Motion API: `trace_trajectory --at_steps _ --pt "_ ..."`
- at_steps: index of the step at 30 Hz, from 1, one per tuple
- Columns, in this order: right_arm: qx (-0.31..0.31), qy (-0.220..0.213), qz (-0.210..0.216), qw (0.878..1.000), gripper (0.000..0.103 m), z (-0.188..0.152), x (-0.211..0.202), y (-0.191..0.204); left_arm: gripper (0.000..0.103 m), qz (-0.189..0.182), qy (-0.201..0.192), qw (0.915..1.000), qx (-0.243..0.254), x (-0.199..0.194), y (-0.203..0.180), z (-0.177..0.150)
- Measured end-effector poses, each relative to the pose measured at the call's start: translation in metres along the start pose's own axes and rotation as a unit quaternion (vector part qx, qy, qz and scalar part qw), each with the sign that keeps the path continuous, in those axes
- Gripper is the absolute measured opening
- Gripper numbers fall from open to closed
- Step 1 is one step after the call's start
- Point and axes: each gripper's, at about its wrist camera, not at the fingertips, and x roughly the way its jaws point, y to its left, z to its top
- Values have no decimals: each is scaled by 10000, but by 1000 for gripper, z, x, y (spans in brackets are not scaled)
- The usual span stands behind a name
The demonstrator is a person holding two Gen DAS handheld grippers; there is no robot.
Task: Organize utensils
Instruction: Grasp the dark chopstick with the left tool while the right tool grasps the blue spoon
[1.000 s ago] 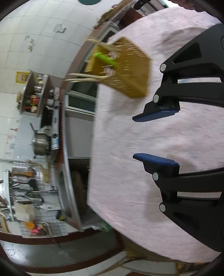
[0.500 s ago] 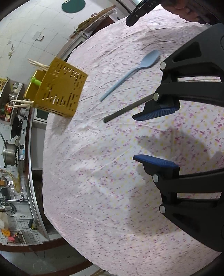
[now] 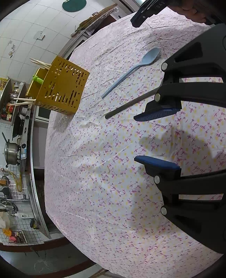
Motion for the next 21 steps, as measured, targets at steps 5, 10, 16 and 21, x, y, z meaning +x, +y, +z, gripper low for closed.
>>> trace_trajectory --at_steps 5,10,16,21 --pt "-128 112 72 9998 39 7 10 22 40 46 24 10000 5 6 10 9" --pt "-328 193 196 9991 39 21 27 52 40 15 71 10000 25 13 15 19" --pt "-547 389 277 9974 39 35 59 88 40 -57 210 9997 96 28 13 25" --pt "-670 537 282 9959 39 44 84 113 40 -58 332 9994 66 42 12 34"
